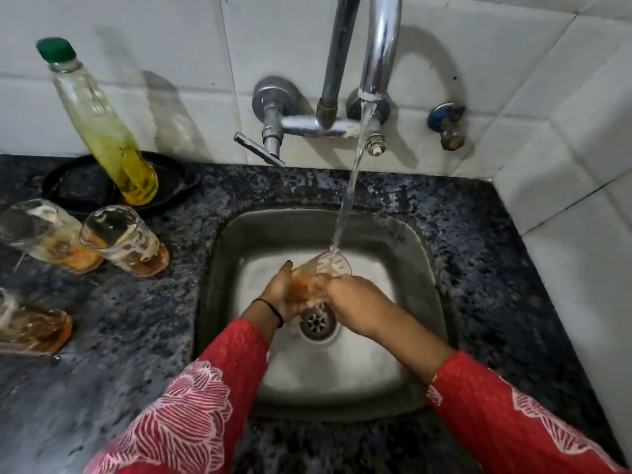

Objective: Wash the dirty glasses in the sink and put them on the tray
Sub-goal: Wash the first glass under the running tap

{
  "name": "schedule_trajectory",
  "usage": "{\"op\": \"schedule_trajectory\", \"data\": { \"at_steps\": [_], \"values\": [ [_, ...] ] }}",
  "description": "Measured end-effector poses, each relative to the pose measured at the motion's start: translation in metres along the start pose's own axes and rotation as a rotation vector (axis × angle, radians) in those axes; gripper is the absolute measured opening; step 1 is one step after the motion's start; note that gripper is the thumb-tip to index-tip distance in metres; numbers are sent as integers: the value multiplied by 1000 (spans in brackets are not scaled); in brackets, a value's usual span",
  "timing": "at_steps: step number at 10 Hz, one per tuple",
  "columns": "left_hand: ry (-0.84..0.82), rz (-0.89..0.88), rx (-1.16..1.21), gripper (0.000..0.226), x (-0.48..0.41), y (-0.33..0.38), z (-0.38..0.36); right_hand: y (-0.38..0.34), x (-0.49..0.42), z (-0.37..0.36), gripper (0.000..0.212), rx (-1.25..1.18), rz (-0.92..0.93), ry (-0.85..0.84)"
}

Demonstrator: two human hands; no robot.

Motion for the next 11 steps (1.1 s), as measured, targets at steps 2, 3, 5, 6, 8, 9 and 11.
{"op": "schedule_trajectory", "data": {
  "at_steps": [2, 3, 5, 6, 8, 9, 11],
  "values": [
    [-22, -101, 247, 77, -5, -8, -23, 17, -15, -2, 30, -1080, -390, 244],
    [-40, 29, 101, 75, -1, -8, -20, 7, -16, -36, 28, -972, -315, 49],
    [-25, 42, 107, 68, -15, 6, -10, -6, -23, -14, 37, 100, 108, 246],
    [-14, -111, 241, 57, -20, 14, -20, 8, -43, 15, 24, -551, -233, 304],
    [-19, -242, 96, 63, -26, 32, -23, 4, -51, 1, 27, -1160, -316, 168],
    [9, -98, 13, 75, -25, 36, -20, 3, -47, -9, 31, -352, -40, 82],
    [15, -152, 143, 56, -29, 29, -24, 16, -52, 18, 28, -468, -180, 241]
  ]
}}
Point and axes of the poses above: each hand's wrist, its own x-axis away from the middle knuckle, its own z-axis out of the back of the hand, y = z × x, the point moved 8 cm from there along -x, towards the middle knuckle, and after that the axes turned 11 degrees about -z, right-handed, at the moved point
